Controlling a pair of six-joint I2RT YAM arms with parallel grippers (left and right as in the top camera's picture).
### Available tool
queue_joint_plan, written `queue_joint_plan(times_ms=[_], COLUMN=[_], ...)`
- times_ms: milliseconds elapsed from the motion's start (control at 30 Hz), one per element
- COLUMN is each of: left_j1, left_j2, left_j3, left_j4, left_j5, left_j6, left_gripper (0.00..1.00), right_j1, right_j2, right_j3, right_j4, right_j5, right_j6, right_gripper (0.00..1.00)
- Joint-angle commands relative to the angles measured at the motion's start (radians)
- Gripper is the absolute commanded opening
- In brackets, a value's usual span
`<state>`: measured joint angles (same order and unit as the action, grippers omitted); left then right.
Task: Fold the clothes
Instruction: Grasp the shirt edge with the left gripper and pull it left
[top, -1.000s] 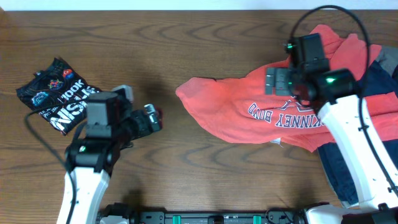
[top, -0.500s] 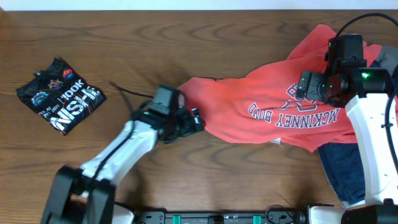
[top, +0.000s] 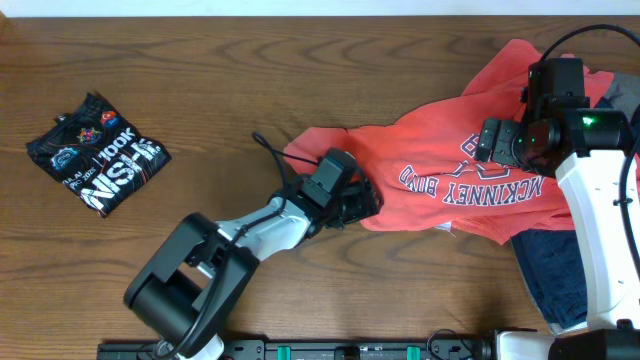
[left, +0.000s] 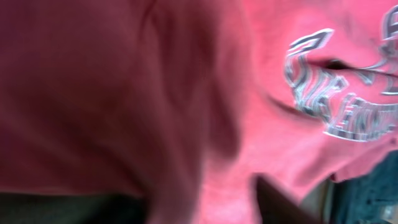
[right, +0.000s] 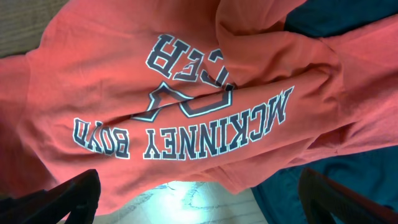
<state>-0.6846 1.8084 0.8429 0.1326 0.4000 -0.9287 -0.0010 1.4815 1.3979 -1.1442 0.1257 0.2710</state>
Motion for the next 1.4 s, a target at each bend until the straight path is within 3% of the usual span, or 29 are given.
queue_joint_plan(times_ms=[0, 167, 267, 367, 533, 600, 667, 700, 733, 800, 1067, 1200, 1367], left_j1=[0.011, 0.129, 0.273, 0.45, 0.702, 0.78, 0.826, 0.84, 0.843, 0.837, 0.636, 0.481, 0.3], left_j2=[0.01, -0.069, -0.179, -0.283, -0.354, -0.349, -0.349, -0.349, -0.349, -0.349, -0.34, -0.317, -0.24], left_j3=[-0.006, -0.006, -0.006, -0.003, 0.033, 0.055, 0.059, 0.059, 0.059, 0.059, 0.05, 0.021, 0.007], left_j4=[0.018, -0.008, -0.063, -0.073, -0.035, -0.038, -0.052, -0.072, -0.101, -0.186, -0.672, -0.686, -0.56], left_j5=[-0.05, 0.099, 0.149, 0.102, -0.074, -0.068, -0.032, -0.001, 0.024, 0.069, 0.09, 0.083, 0.079], left_j6=[-0.002, 0.062, 0.147, 0.228, 0.264, 0.263, 0.264, 0.264, 0.268, 0.29, 0.296, 0.237, 0.075], left_gripper=[0.06, 0.06, 0.06, 0.06, 0.07, 0.17, 0.56, 0.68, 0.81, 0.98, 0.98, 0.98, 0.98], right_j1=[-0.01, -0.016, -0.028, -0.039, -0.039, -0.039, -0.039, -0.039, -0.039, -0.039, -0.039, -0.039, -0.039], right_j2=[-0.009, -0.009, -0.009, -0.009, -0.009, -0.009, -0.009, -0.009, -0.009, -0.009, -0.009, -0.009, -0.009], right_j3=[0.01, 0.01, 0.01, 0.01, 0.01, 0.01, 0.01, 0.01, 0.01, 0.01, 0.01, 0.01, 0.01], right_j4=[-0.01, -0.017, -0.019, -0.02, -0.019, -0.023, -0.026, -0.027, -0.027, -0.027, -0.032, -0.042, -0.053], right_j5=[-0.003, -0.002, -0.003, -0.003, -0.003, -0.011, -0.022, -0.022, -0.022, -0.022, -0.025, -0.026, -0.025], right_j6=[0.013, 0.008, 0.003, 0.003, 0.003, 0.002, 0.002, 0.002, 0.002, 0.002, 0.002, 0.002, 0.002], right_gripper=[0.99, 0.99, 0.99, 0.99, 0.99, 0.99, 0.99, 0.99, 0.99, 0.99, 0.99, 0.99, 0.99])
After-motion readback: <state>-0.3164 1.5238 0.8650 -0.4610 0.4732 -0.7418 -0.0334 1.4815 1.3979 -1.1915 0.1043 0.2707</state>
